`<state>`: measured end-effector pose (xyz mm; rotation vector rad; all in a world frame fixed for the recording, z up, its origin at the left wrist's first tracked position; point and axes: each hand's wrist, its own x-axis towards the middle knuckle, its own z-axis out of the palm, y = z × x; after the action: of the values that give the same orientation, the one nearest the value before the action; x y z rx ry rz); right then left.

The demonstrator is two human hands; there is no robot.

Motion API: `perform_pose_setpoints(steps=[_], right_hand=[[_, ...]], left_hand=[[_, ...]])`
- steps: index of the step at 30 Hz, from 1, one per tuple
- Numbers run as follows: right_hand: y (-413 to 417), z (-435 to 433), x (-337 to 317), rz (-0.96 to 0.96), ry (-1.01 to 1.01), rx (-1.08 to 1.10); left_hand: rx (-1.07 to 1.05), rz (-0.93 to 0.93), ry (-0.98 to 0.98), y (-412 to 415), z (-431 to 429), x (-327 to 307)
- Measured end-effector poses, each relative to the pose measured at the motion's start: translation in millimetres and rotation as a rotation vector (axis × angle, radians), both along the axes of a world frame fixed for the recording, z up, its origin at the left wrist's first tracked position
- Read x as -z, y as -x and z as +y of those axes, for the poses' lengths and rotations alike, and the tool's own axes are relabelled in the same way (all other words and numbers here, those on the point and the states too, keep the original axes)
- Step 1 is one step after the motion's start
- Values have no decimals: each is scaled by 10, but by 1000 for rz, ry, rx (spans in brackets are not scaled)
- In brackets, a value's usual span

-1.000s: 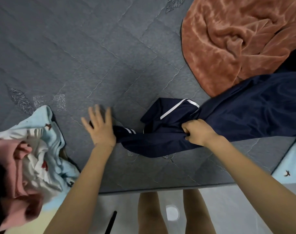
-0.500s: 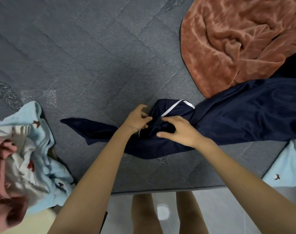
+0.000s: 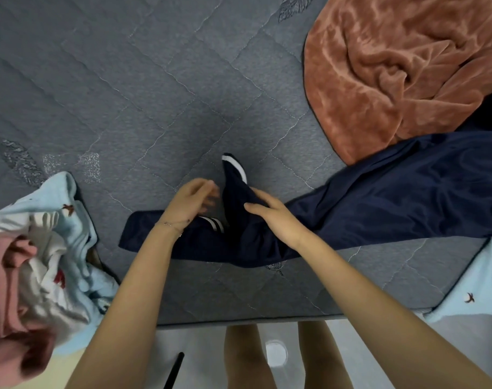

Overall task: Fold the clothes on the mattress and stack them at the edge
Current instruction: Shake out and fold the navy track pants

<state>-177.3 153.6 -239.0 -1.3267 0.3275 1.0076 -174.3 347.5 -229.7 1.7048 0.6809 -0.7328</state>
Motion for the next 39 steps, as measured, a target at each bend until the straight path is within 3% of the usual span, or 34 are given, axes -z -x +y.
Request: perform_pose_setpoints(steps=[2, 7, 9, 12, 14, 18, 24, 27, 31, 36, 37, 39], right_hand=[[-37, -17, -21, 78, -80, -1], [-110, 11, -81, 187, -219, -37], [-146, 26, -86, 183, -196, -30], [-246, 28, -67, 54, -12, -50], [-290, 49, -46, -97, 143, -139], [-219, 233, 105, -424, 450, -490], [-214, 533, 162, -501, 591, -655], [-263, 522, 145, -468, 669, -699], [-384, 241, 105, -608, 875, -761], [-488, -145, 162, -619, 803, -1063], [-497, -179, 198, -639, 834, -1024], [-517, -194, 230, -611, 872, -745]], left_hand=[[-35, -93, 3, 23, 31, 96], [-233, 54, 334, 73, 7, 279], [-314, -15, 364, 68, 54, 296], [-478, -214, 139, 55, 296, 291], [-477, -355, -40, 31, 512, 244], [-424, -480, -193, -30, 845, 131], [-540, -635, -425, -113, 1204, 104], [-627, -592, -474, -138, 1390, 180], [-565, -384, -526, -120, 1504, 382], [-589, -193, -605, -47, 1597, 526], [-622, -186, -584, -47, 1614, 522], [-651, -150, -521, -33, 1651, 528]])
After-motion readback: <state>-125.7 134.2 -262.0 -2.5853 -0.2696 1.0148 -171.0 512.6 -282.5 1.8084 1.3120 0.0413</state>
